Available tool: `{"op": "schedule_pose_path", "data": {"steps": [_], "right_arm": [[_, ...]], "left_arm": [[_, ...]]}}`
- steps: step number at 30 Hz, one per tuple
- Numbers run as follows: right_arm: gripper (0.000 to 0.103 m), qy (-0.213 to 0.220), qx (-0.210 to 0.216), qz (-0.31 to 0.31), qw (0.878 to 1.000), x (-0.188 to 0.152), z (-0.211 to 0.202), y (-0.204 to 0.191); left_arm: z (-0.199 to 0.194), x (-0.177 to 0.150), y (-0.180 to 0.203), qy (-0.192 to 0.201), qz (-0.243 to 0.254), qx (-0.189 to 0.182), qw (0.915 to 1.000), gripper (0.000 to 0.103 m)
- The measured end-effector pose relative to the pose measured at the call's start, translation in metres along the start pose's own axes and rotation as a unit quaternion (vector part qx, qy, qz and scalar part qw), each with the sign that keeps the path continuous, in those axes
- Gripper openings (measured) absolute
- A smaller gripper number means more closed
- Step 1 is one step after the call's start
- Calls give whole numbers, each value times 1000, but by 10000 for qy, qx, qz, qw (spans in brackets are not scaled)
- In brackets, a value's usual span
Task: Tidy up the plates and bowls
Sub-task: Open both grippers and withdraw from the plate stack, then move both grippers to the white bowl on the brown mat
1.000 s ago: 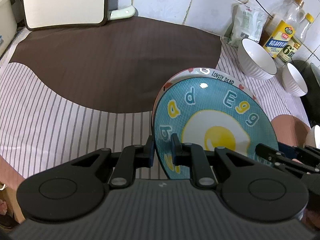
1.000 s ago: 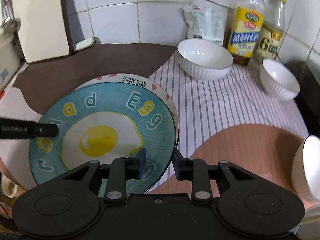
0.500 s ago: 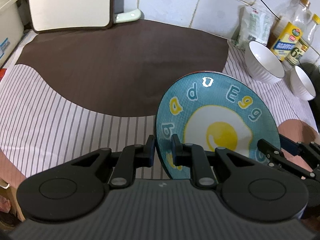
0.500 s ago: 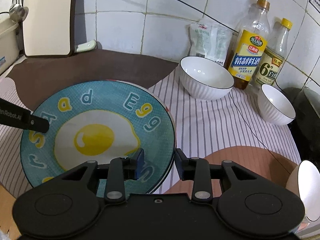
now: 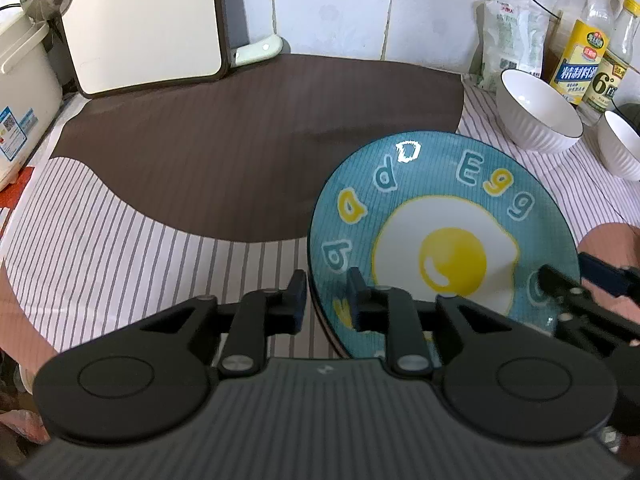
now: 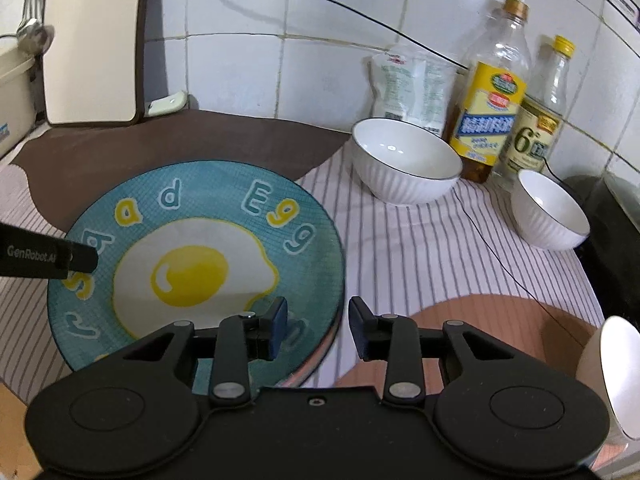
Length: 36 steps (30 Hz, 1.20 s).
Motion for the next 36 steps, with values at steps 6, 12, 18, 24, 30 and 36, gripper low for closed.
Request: {"op": "schedule_pose_path", "data": {"steps": [6, 12, 18, 24, 30, 36], "right_arm": [[41, 185, 369, 235, 9989, -1, -26, 22], [44, 366, 719, 527, 9953, 5, -58, 37], [47, 714, 917, 530, 9918, 13, -96, 46], [55, 1020, 1042, 500, 9880, 14, -132, 59], [63, 1227, 963, 348, 9871, 7, -156, 81], [66, 1390, 880, 107, 9863, -4, -175, 111]], "left_arm": [[-16, -8, -1, -89, -95, 24, 9999, 30], [-47, -6, 15, -62, -140, -224, 9996, 35], [-86, -4, 36, 98, -60, -449, 9989, 40], [-123, -7, 60, 206, 95, -675, 9975, 43], [-143, -15, 90, 182, 329, -917, 9951, 51], [-159, -22, 132, 202, 650, -1163, 9909, 59]]}}
Point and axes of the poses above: each gripper's, at about its wrist camera, not at the fingertips, and z roughly the way its jaws point, y to its right, x to its top, the point moved 10 cm from there along z, roughly the way its jaws point, and after that the axes turned 12 degrees about -x, right-handed, at the moved point
